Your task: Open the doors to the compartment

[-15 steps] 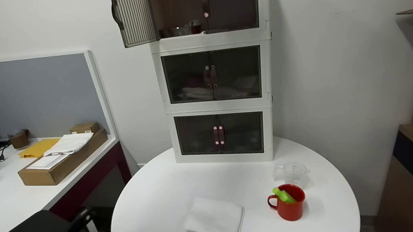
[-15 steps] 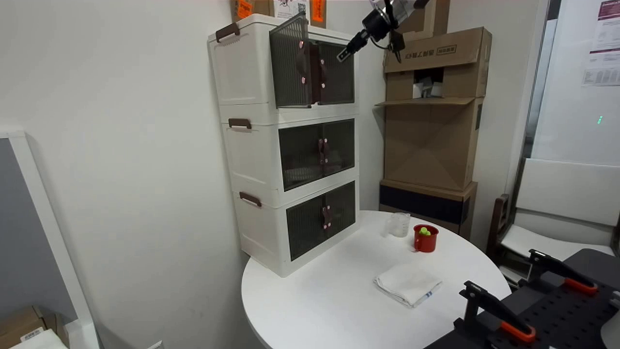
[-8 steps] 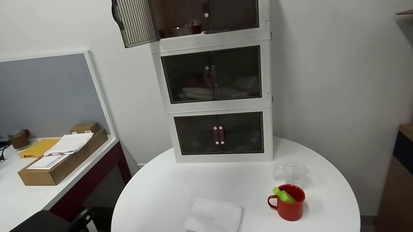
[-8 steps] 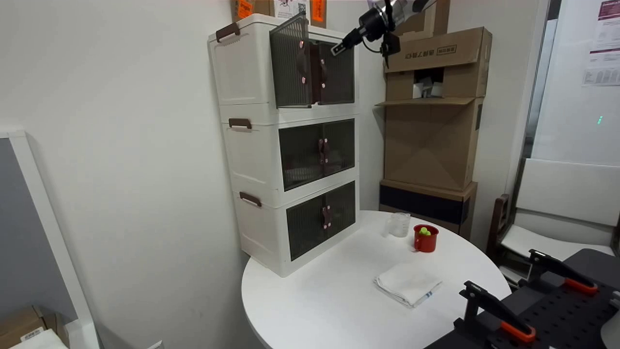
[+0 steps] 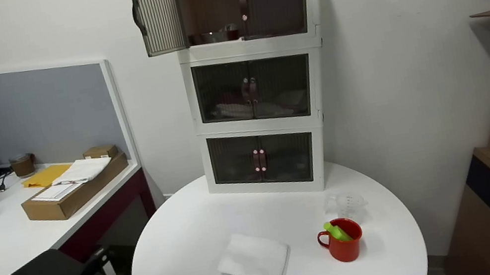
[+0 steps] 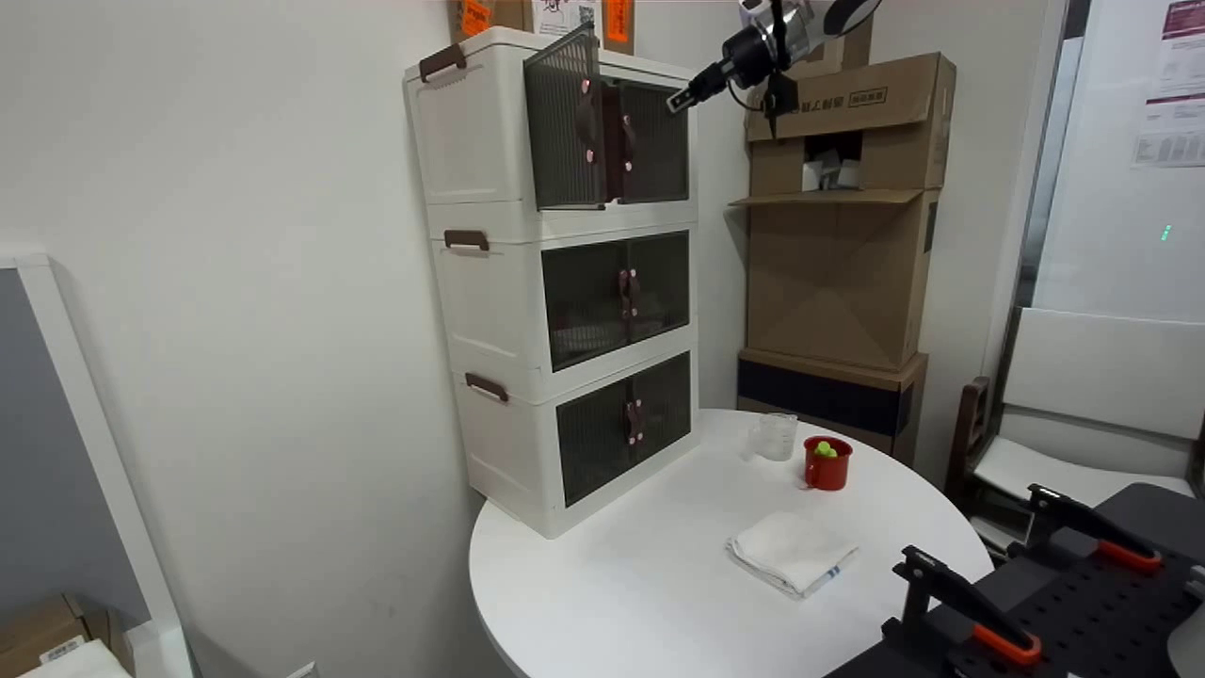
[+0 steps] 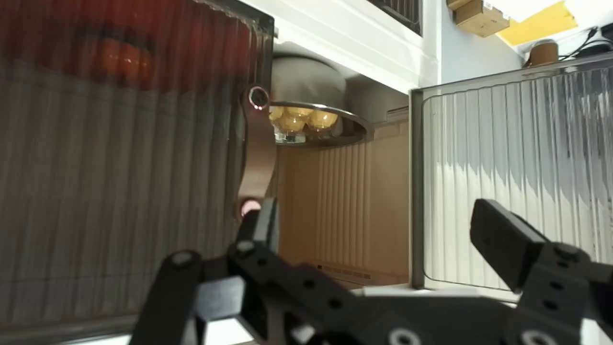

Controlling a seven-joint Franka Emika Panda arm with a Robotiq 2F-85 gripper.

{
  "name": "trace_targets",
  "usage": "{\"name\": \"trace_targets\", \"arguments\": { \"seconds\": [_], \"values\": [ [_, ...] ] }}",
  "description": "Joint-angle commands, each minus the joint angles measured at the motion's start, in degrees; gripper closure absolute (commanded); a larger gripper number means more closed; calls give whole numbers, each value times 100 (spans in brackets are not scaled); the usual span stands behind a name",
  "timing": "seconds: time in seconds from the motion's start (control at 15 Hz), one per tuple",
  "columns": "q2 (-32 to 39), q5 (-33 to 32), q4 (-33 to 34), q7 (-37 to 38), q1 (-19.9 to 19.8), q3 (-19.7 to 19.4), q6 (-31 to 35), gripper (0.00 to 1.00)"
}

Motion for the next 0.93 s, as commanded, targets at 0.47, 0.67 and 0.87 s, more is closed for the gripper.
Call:
{"name": "trace_targets", "arguments": {
  "seconds": [0.47,0.67,0.87],
  "values": [
    [1163,260,1301,-19,-159,51,-286,0],
    [1464,221,1667,22,-158,134,-403,0],
    [1732,226,1974,27,-154,268,-644,0]
  ]
}}
